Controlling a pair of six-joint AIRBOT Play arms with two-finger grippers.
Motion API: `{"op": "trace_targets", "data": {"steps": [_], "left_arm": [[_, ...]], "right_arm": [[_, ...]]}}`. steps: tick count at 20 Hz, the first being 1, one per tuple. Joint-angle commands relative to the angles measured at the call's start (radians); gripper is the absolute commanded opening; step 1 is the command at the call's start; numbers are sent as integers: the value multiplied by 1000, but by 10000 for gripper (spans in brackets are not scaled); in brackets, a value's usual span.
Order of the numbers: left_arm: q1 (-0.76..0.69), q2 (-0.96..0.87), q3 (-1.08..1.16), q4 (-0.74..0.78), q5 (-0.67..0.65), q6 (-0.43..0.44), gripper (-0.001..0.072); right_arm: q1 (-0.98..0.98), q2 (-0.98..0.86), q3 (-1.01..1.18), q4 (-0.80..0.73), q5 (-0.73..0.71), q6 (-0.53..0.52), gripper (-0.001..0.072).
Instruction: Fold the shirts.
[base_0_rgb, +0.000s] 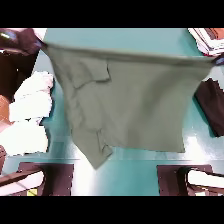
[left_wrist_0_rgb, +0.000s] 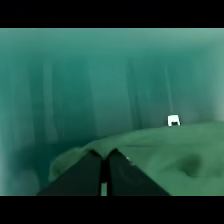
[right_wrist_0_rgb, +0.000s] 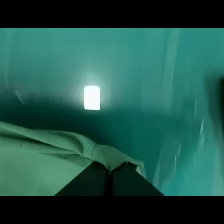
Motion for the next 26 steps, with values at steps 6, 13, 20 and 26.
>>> {"op": "trace_targets", "data": {"steps": [6, 13, 20, 26], "left_arm": [[0, -397, 40, -184, 256, 111, 26], [-21, -397, 55, -91, -38, 182, 25], [-82, -397, -130, -19, 57, 179, 29], [-31, -341, -111, -12, -98, 133, 503]], "right_arm": [[91, -427, 265, -40, -111, 16, 14], [107, -231, -48, -164, -198, -27, 14], [126, -141, -323, -188, -296, -7, 18], [122, -54, -348, -189, -262, -3, 419]]}}
